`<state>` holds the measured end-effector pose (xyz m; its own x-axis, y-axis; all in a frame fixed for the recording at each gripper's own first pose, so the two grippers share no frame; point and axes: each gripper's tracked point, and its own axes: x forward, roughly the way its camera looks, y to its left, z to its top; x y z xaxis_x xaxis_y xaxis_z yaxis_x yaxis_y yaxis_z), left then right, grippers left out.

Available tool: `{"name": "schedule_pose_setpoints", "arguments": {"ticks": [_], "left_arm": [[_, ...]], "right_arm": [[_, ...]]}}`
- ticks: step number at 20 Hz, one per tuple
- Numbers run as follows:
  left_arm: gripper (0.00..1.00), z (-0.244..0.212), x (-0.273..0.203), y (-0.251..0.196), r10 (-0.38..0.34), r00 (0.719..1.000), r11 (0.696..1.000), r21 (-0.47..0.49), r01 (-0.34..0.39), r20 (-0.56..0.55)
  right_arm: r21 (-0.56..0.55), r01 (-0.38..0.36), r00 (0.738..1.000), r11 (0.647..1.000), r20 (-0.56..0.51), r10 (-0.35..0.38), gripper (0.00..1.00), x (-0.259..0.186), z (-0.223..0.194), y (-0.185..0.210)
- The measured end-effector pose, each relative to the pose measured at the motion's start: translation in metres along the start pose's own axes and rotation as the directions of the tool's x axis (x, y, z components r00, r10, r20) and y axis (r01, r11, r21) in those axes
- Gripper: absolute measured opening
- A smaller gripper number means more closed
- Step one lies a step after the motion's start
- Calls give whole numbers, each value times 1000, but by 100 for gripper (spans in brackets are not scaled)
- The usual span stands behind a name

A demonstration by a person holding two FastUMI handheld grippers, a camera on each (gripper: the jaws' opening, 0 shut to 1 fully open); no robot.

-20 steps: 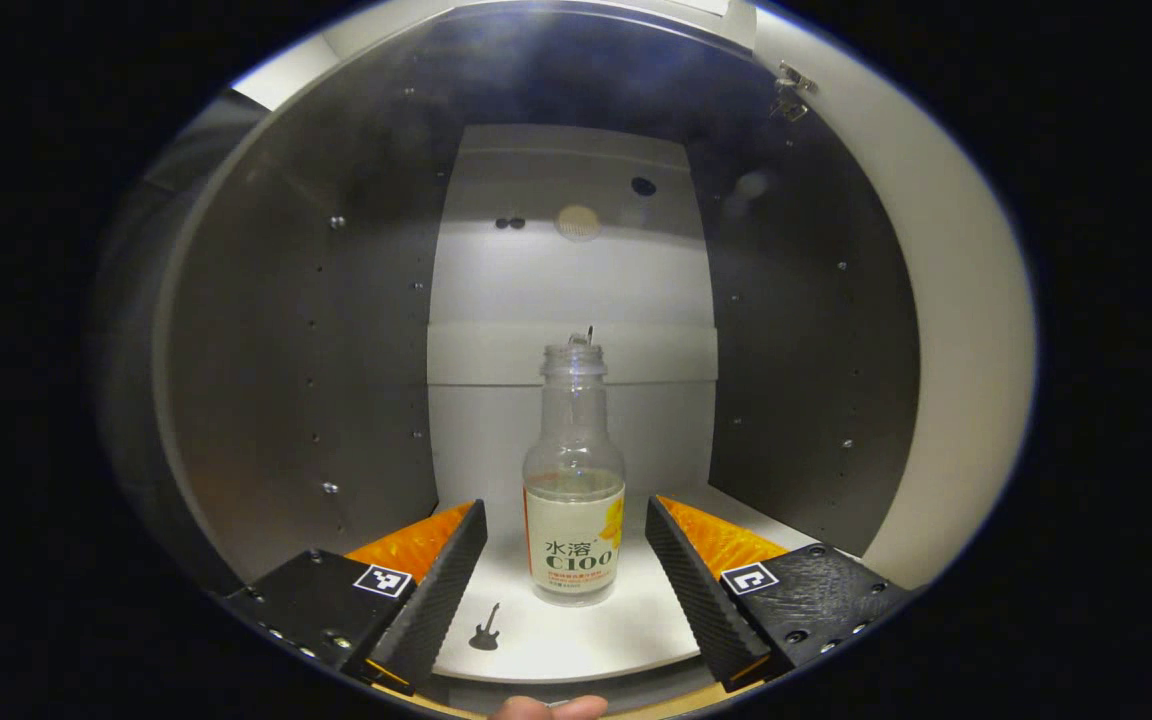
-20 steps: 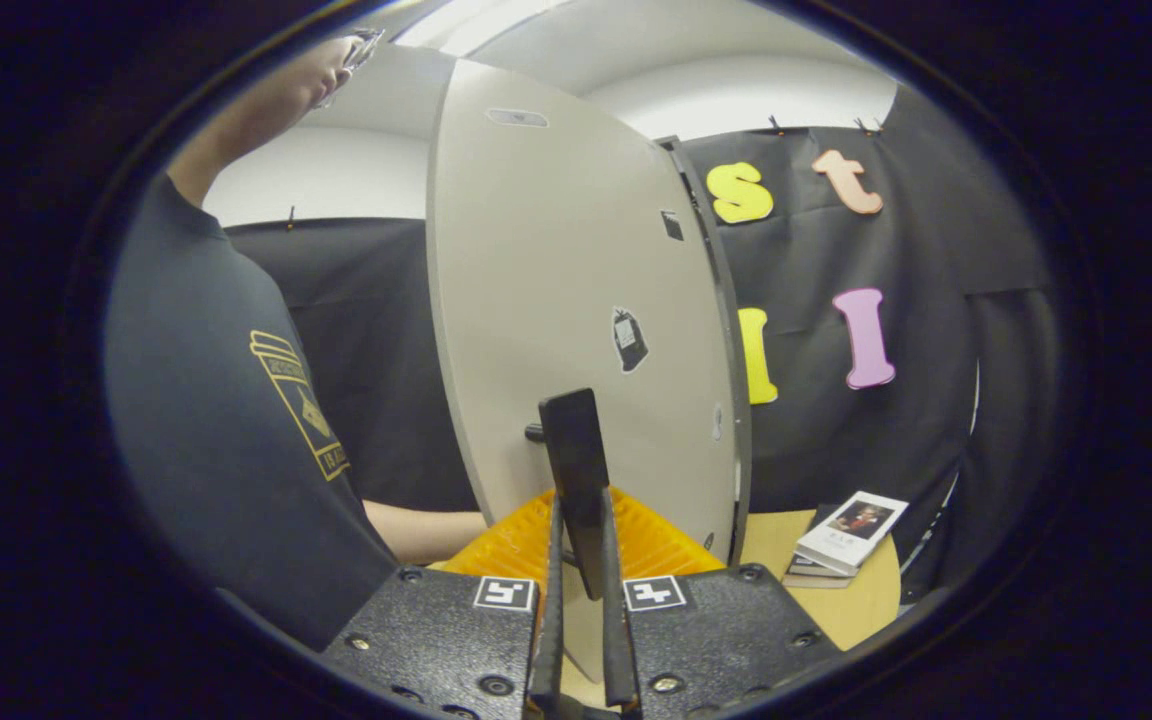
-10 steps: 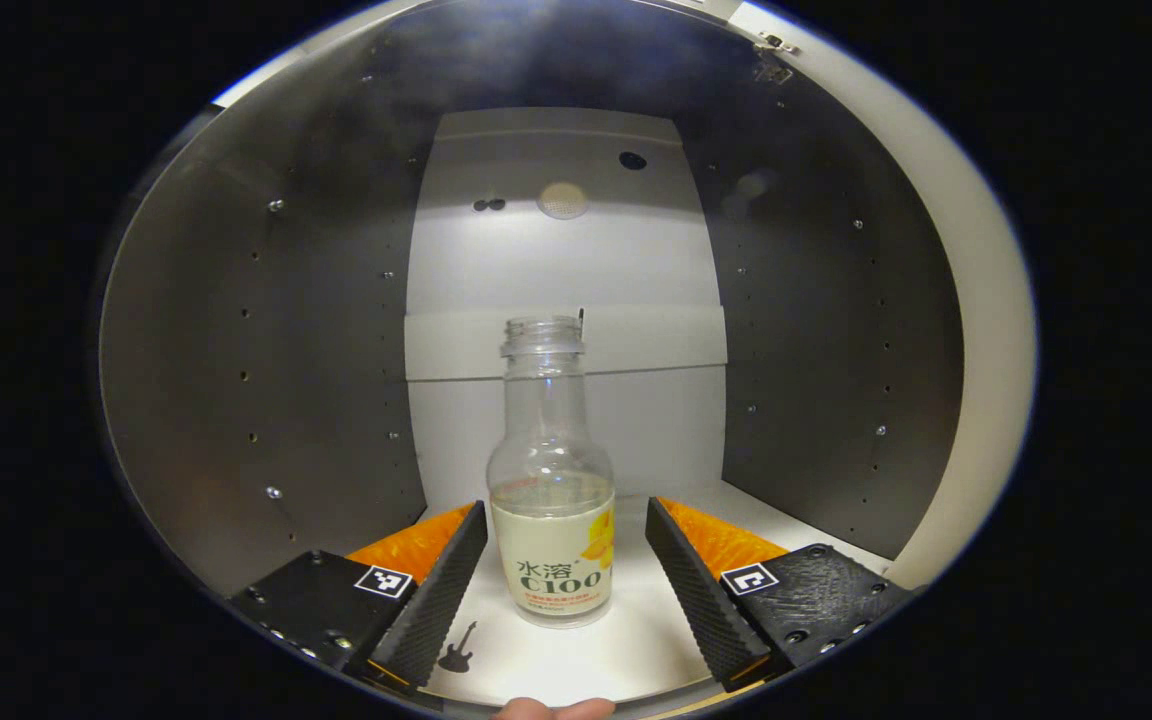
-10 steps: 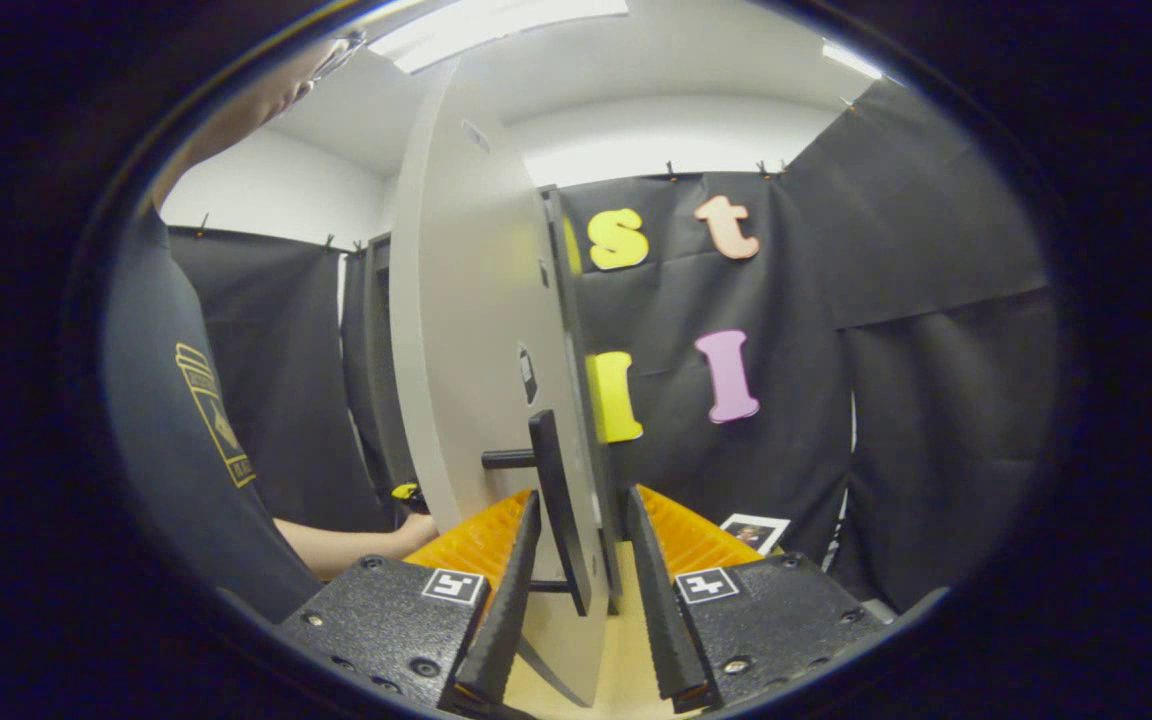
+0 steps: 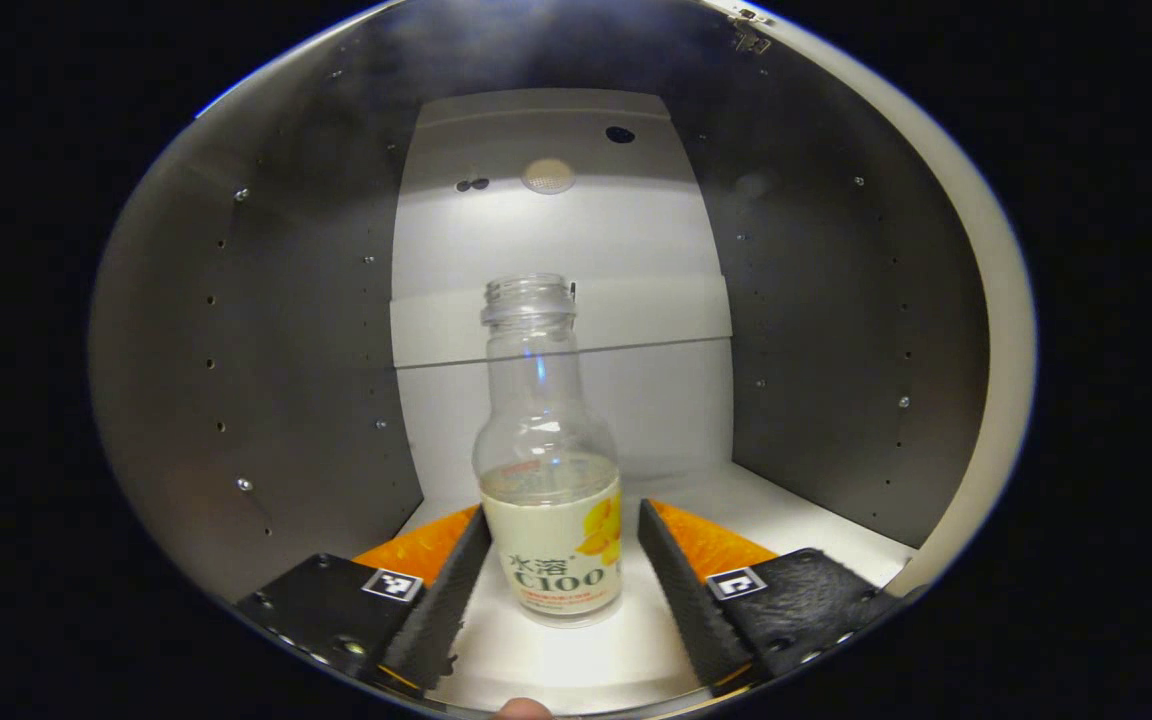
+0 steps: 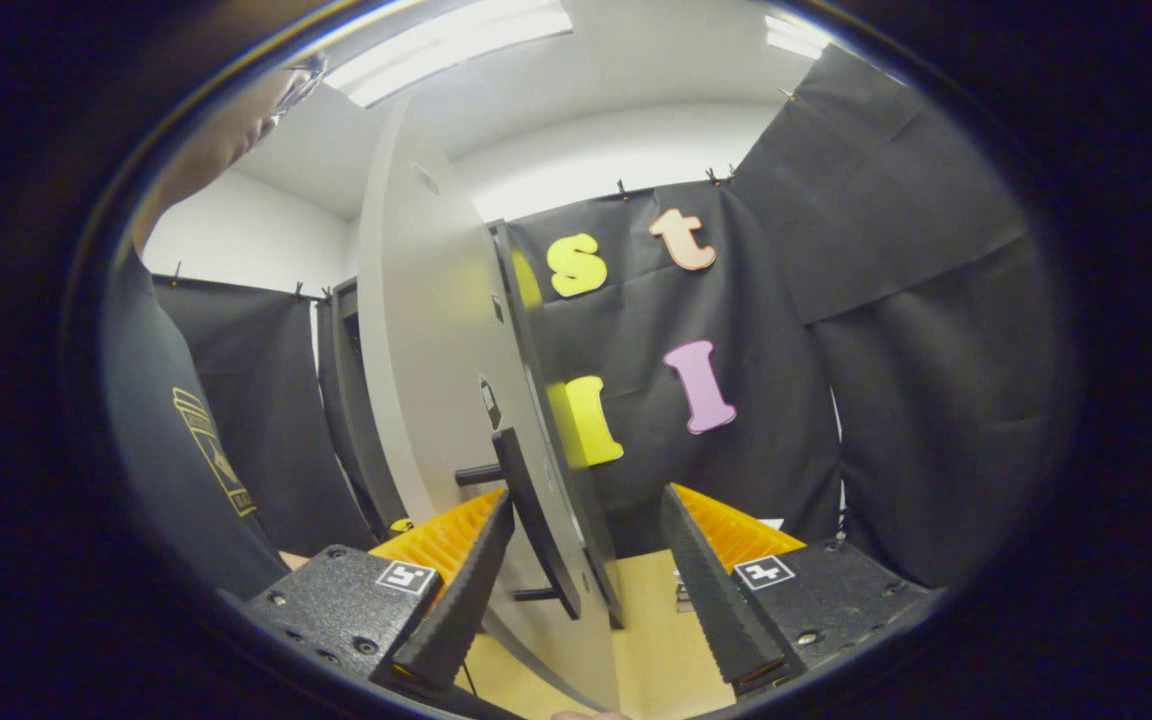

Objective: Open the cabinet door with the right hand, grasp the bottle in the cabinet with the left hand and place it on the coaster, then close the cabinet door with the right hand.

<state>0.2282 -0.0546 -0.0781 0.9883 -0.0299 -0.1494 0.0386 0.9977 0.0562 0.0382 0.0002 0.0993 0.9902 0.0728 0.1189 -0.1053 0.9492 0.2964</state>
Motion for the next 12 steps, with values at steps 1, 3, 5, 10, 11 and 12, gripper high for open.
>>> {"name": "schedule_pose_setpoints", "arguments": {"ticks": [1,3,5,10,11,12], "left_arm": [[75,1,-5,-3,-10,1000,1000,-4,10,-3],[75,1,-8,-3,-9,1000,1000,-2,9,-9],[76,10,-14,-3,-12,1000,1000,-13,12,9],[75,36,-40,0,0,999,1000,23,-1,33],[76,41,-48,-1,5,999,1000,23,-6,33],[76,46,-55,-2,9,999,1000,10,-10,32]], "right_arm": [[2,-9,1000,1000,-11,9,94,2,-4,1],[10,-23,1000,1000,-17,23,94,3,-5,-3],[33,-61,998,998,-16,62,89,5,-6,-2],[-20,-138,990,990,-11,138,100,9,-7,-13],[-47,-162,987,986,-8,162,100,8,-8,-14],[-63,-193,981,979,-14,193,100,8,-10,-14]]}}
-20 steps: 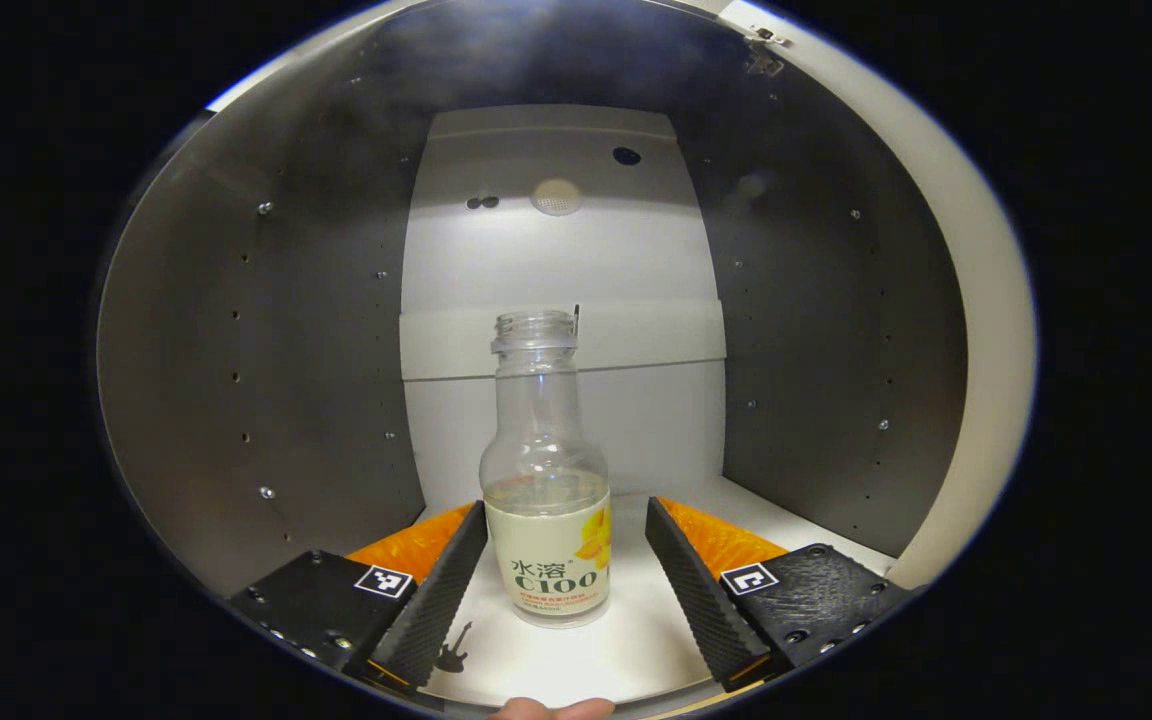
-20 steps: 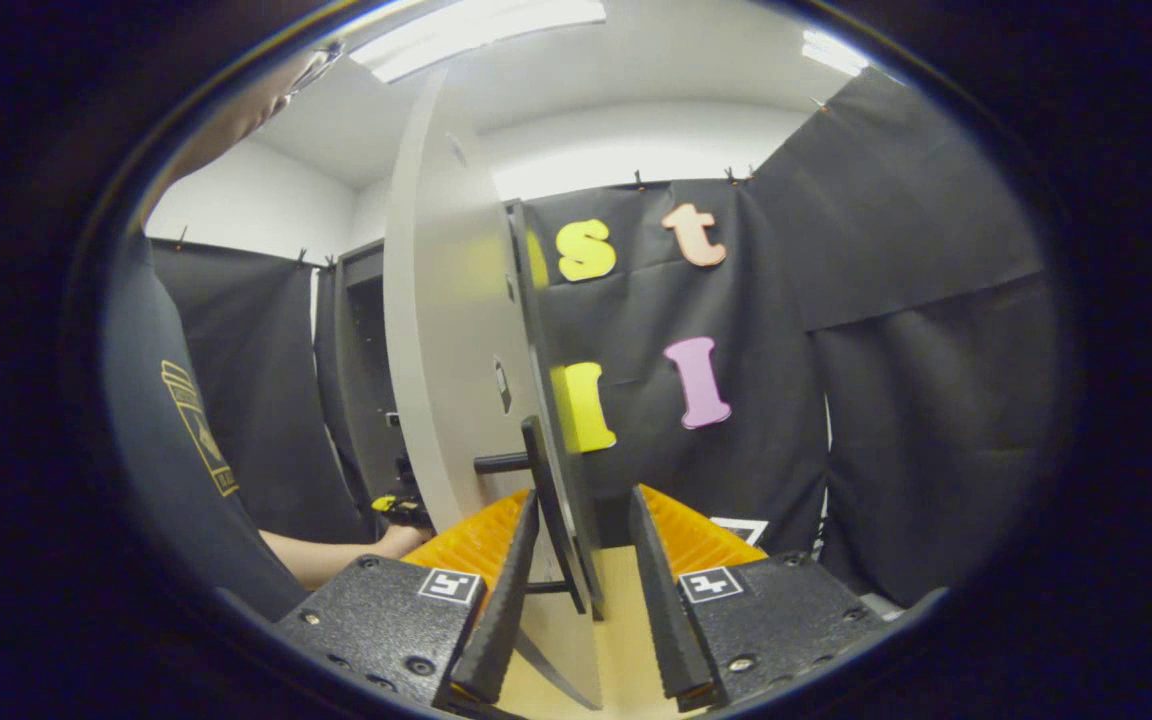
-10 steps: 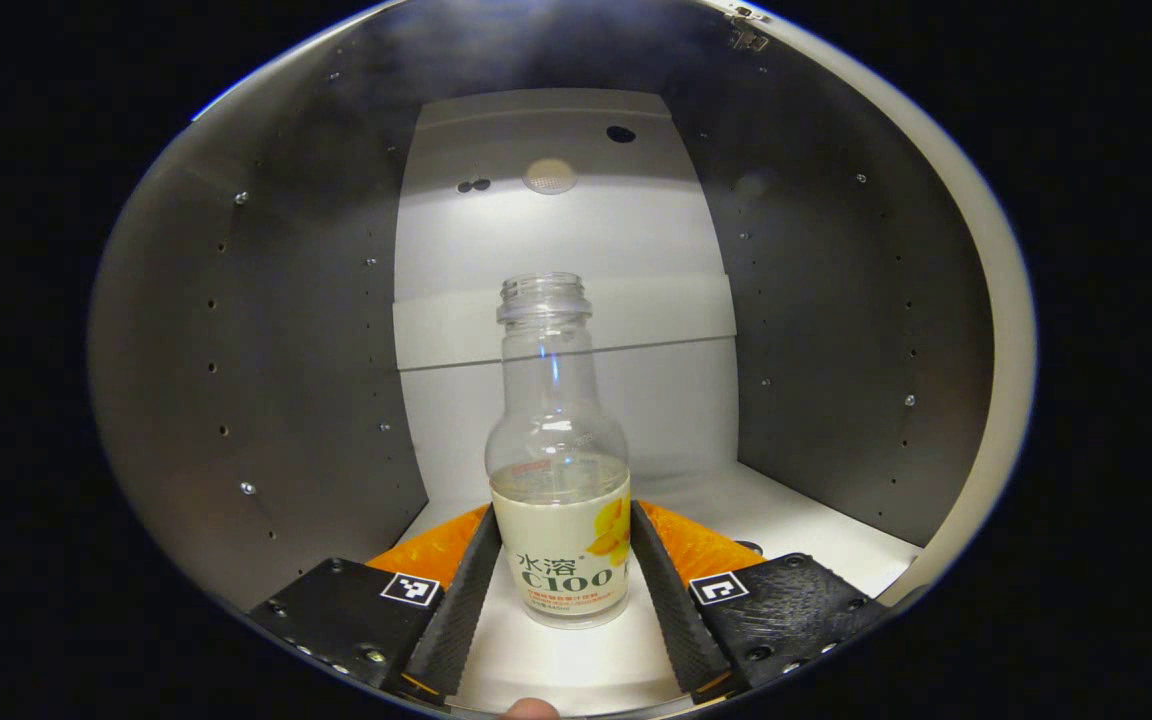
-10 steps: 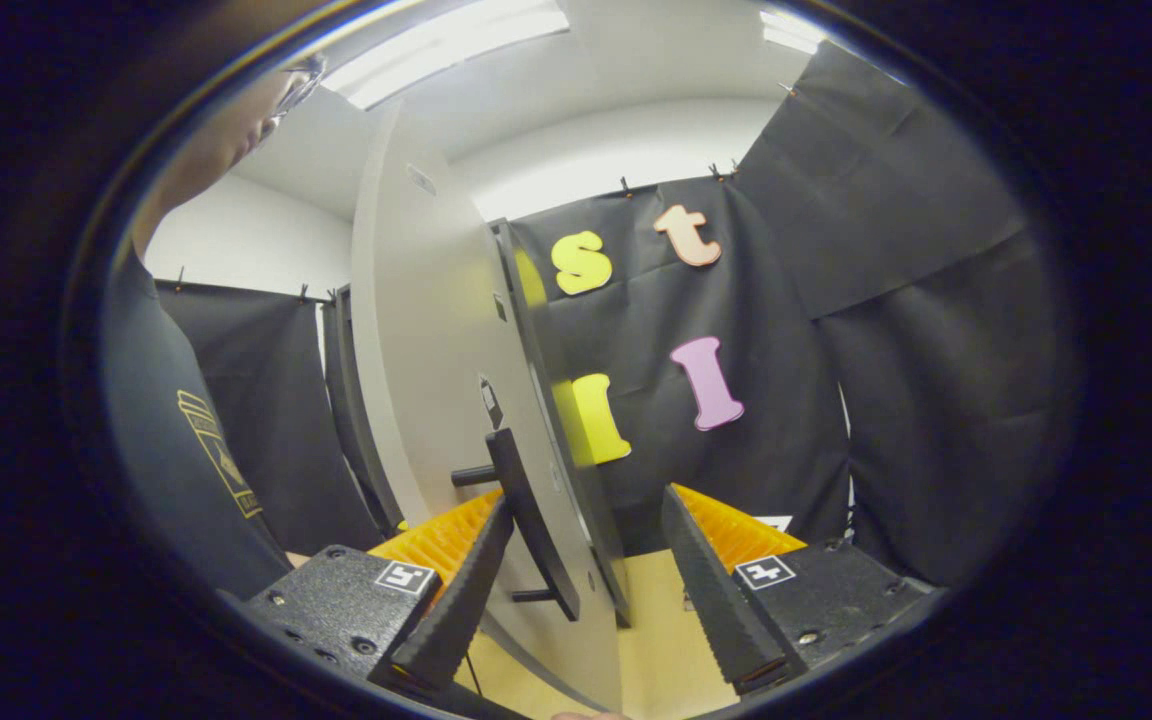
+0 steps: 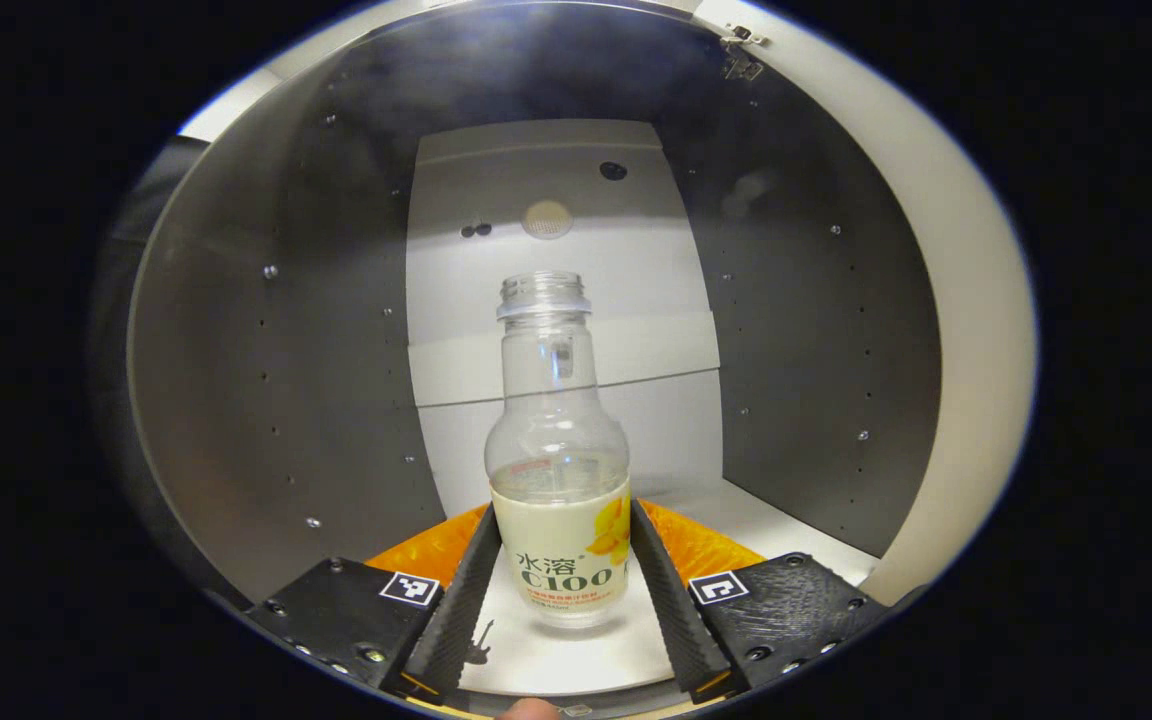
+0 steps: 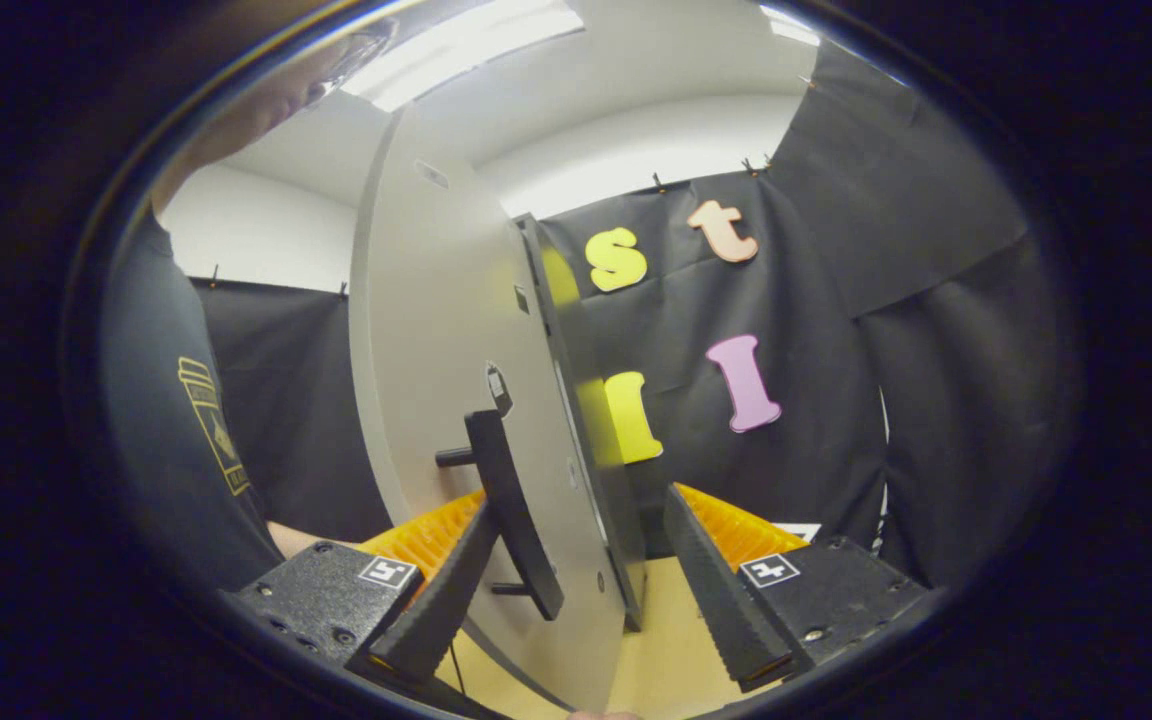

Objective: Open the cabinet door with the right hand, grasp the bottle in the cabinet with the left hand and place it on the coaster, then close the cabinet door with the right hand.

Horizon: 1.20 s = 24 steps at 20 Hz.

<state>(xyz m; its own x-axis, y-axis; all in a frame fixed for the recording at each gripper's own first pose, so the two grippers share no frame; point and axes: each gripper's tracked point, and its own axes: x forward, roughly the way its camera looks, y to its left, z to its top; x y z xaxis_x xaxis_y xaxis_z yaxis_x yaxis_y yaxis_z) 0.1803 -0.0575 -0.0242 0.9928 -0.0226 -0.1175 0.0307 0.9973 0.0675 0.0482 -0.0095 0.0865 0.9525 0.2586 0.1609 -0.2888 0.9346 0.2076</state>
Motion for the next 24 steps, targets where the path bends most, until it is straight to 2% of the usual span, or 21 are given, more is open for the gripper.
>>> {"name": "schedule_pose_setpoints", "arguments": {"ticks": [3,6,9,12,14,15,16,18,20,22,24], "left_arm": [[76,10,-14,6,14,1000,998,-67,-14,-13],[76,26,-38,22,45,999,992,-120,-42,24],[76,38,-80,51,64,996,989,-134,-54,66],[76,22,-116,78,61,997,986,-158,-51,57],[76,3,-137,90,56,998,980,-192,-48,39],[67,-12,-148,96,45,999,976,-216,-40,19],[76,-27,-160,99,29,1000,972,-235,-29,-1],[76,-50,-186,114,37,999,969,-244,-39,-10],[76,-73,-205,124,58,998,974,-221,-58,-7],[76,-100,-223,130,81,997,976,-201,-79,-1],[76,-135,-240,133,99,995,975,-199,-101,-19]], "right_arm": [[-13,-52,998,999,-21,52,100,-2,-3,-6],[5,-86,993,996,-75,86,100,-4,-8,-4],[-91,9,998,996,-64,-14,100,-14,2,-6],[-160,164,986,973,-4,-167,100,-35,8,-3],[-124,271,962,955,6,-273,100,-56,1,-4],[-95,320,947,943,-8,-322,100,-67,-7,-5],[-72,363,930,929,-26,-366,99,-79,-18,-8],[-62,440,891,896,-95,-444,100,-107,-47,-13],[-102,507,842,856,-154,-517,100,-137,-70,-18],[-157,542,798,826,-214,-564,100,-156,-99,-25],[-190,538,768,821,-291,-571,100,-164,-134,-29]]}}
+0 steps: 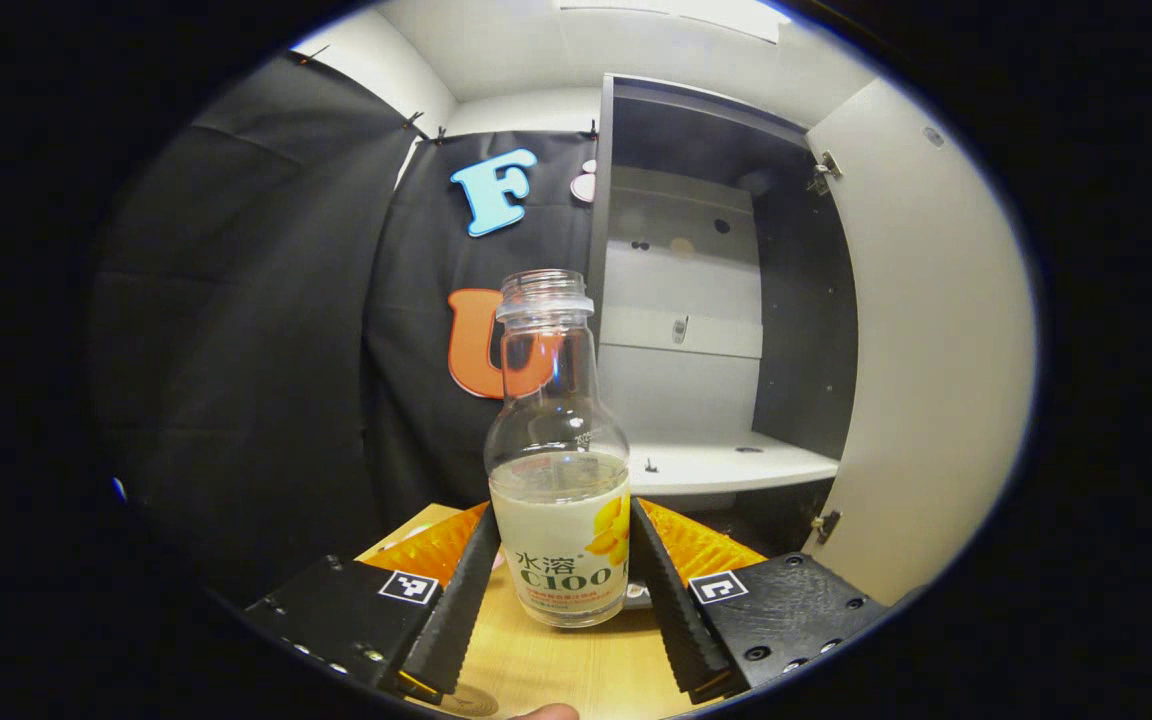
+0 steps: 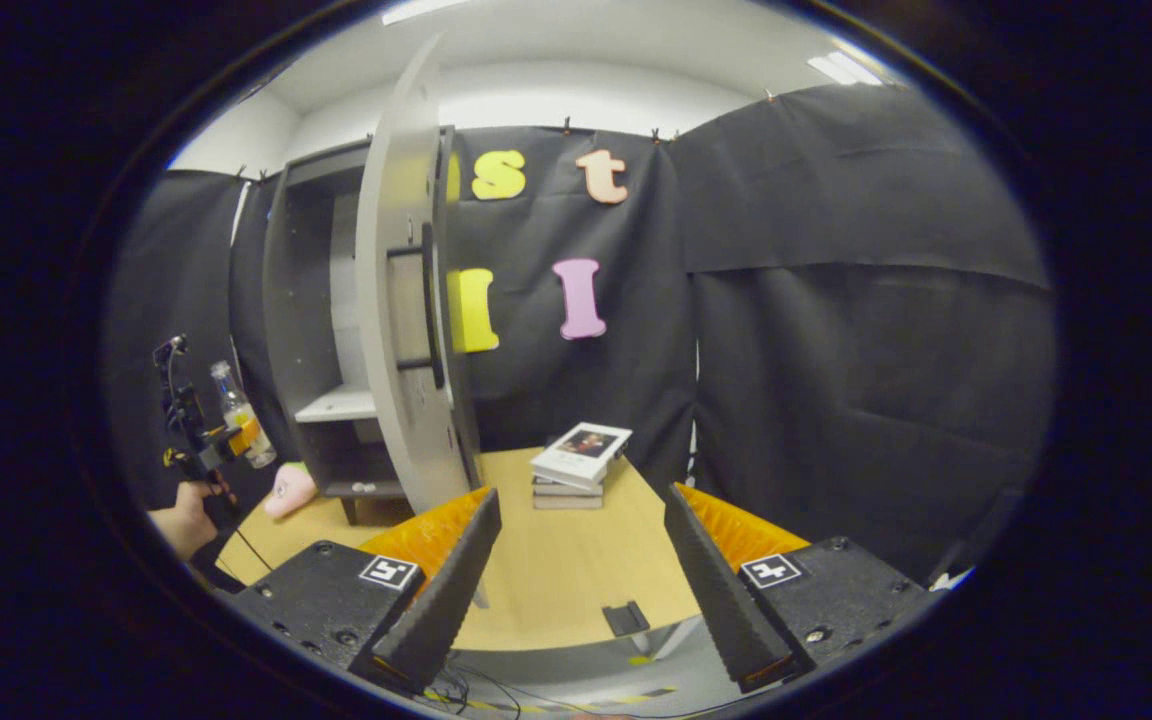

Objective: Open the cabinet door with the right hand, grasp the bottle in the cabinet with the left hand and place it on the coaster, then close the cabinet door with the right hand.

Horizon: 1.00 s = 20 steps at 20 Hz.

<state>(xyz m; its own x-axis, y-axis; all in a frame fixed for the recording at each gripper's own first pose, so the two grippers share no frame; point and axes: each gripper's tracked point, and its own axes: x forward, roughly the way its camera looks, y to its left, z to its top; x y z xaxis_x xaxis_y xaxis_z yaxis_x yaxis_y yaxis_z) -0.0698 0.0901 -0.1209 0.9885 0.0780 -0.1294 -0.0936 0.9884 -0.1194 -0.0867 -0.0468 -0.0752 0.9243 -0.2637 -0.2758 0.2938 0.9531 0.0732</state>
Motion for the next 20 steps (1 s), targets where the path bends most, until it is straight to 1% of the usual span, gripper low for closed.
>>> {"name": "schedule_pose_setpoints", "arguments": {"ticks": [2,4,6,8,10,11,13,15,16,17,18,20], "left_arm": [[76,-41,-16,12,41,999,999,23,-40,-36],[76,-76,-30,19,67,996,996,60,-64,-65],[76,-109,-37,26,84,993,993,85,-77,-80],[76,-138,-45,30,96,992,990,114,-86,-85],[76,-155,-48,44,145,987,972,198,-129,-67],[76,-161,-48,47,156,986,969,203,-142,-55],[76,-173,-53,60,177,984,970,177,-168,-35],[76,-189,-57,71,221,975,953,215,-212,-19],[76,-199,-59,77,242,970,946,228,-228,-34],[76,-205,-59,84,267,963,941,229,-250,-45],[76,-212,-60,89,281,958,941,211,-263,-58],[76,-223,-56,100,307,948,942,171,-289,-84]], "right_arm": [[-23,-11,995,1000,-102,8,100,7,-45,2],[-37,-35,981,999,-190,27,100,17,-86,7],[-55,-50,966,997,-257,34,100,14,-123,11],[-65,-68,940,996,-339,42,100,8,-158,14],[-80,-85,908,993,-417,44,100,-2,-187,16],[-92,-102,893,990,-448,51,100,-4,-195,21],[-134,-142,873,981,-483,60,100,-10,-208,25],[-181,-166,858,969,-512,51,100,-6,-217,26],[-193,-164,844,967,-535,36,100,-4,-222,24],[-179,-173,828,969,-560,45,100,-5,-226,29],[-164,-183,819,969,-572,58,100,-5,-226,36],[-187,-211,815,960,-575,67,100,2,-224,43]]}}
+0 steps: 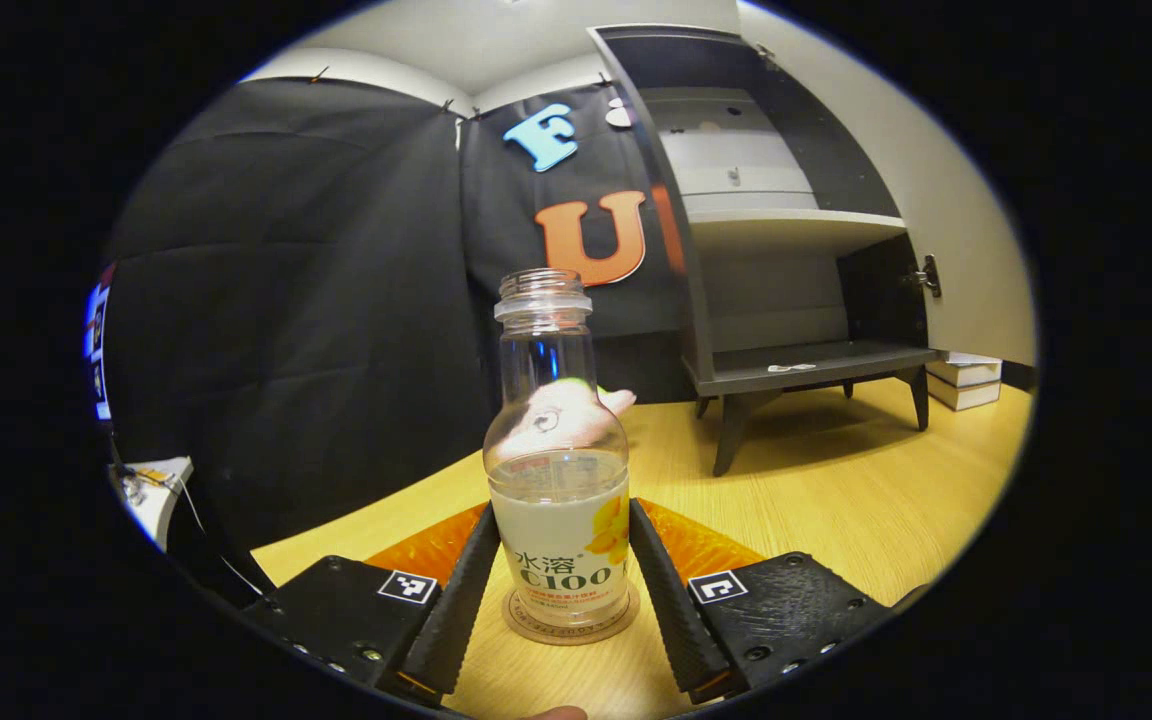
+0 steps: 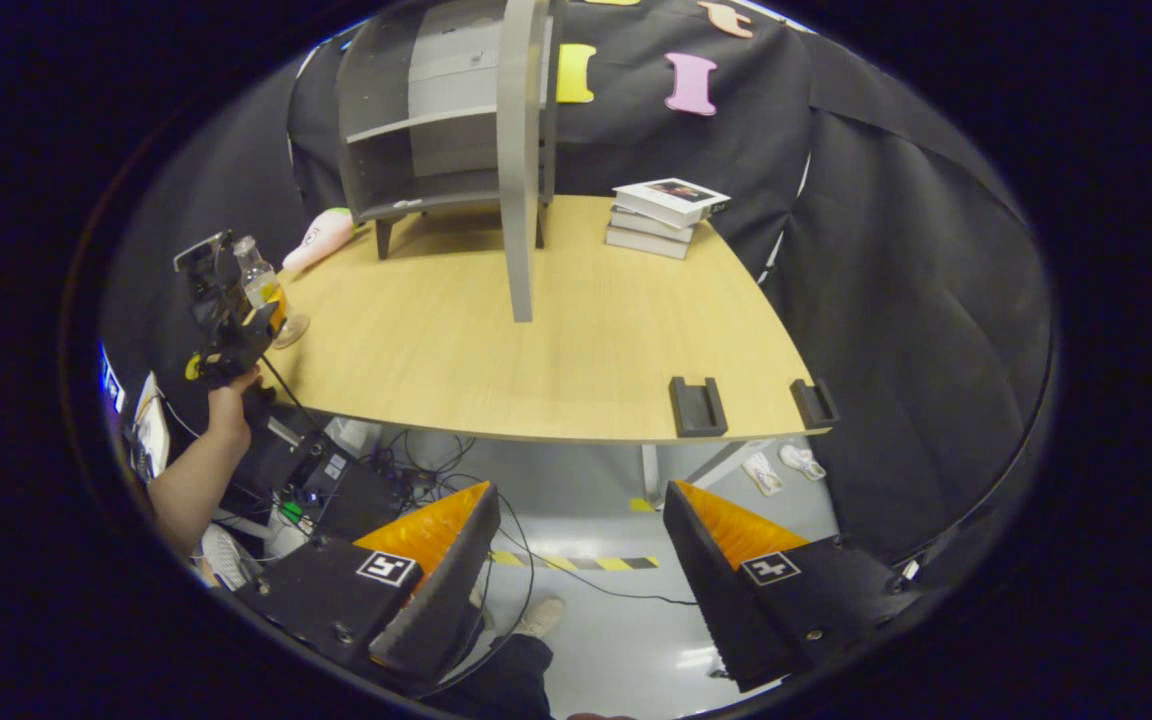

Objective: Open the cabinet door with the right hand, grasp the bottle in the cabinet with the left hand and place it on the coaster, then close the cabinet door with the right hand.

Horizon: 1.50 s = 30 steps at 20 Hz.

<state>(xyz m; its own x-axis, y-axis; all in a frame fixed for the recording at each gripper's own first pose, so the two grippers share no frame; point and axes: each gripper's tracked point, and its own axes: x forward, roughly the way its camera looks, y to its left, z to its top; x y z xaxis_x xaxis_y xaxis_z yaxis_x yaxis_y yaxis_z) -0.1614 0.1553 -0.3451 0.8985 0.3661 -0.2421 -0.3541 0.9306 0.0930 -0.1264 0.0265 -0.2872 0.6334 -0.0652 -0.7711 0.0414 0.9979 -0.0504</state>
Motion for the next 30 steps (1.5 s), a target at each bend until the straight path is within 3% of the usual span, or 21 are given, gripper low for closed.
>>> {"name": "schedule_pose_setpoints", "arguments": {"ticks": [3,8,14,27,30], "left_arm": [[76,1,3,6,23,1000,999,-40,-23,-4],[78,2,6,9,27,1000,999,-17,-27,-9],[81,2,6,6,-2,1000,1000,-18,2,-15],[84,-8,12,6,35,996,996,-81,-42,-86],[94,-7,11,7,47,996,995,-84,-53,-77]], "right_arm": [[-39,-26,1000,999,-9,26,100,6,9,14],[-77,-38,999,996,-13,37,100,16,19,27],[-77,-66,998,995,-12,66,100,18,27,36],[-78,-95,995,992,-23,93,100,22,30,51],[-73,-87,996,994,-14,86,100,20,33,49]]}}
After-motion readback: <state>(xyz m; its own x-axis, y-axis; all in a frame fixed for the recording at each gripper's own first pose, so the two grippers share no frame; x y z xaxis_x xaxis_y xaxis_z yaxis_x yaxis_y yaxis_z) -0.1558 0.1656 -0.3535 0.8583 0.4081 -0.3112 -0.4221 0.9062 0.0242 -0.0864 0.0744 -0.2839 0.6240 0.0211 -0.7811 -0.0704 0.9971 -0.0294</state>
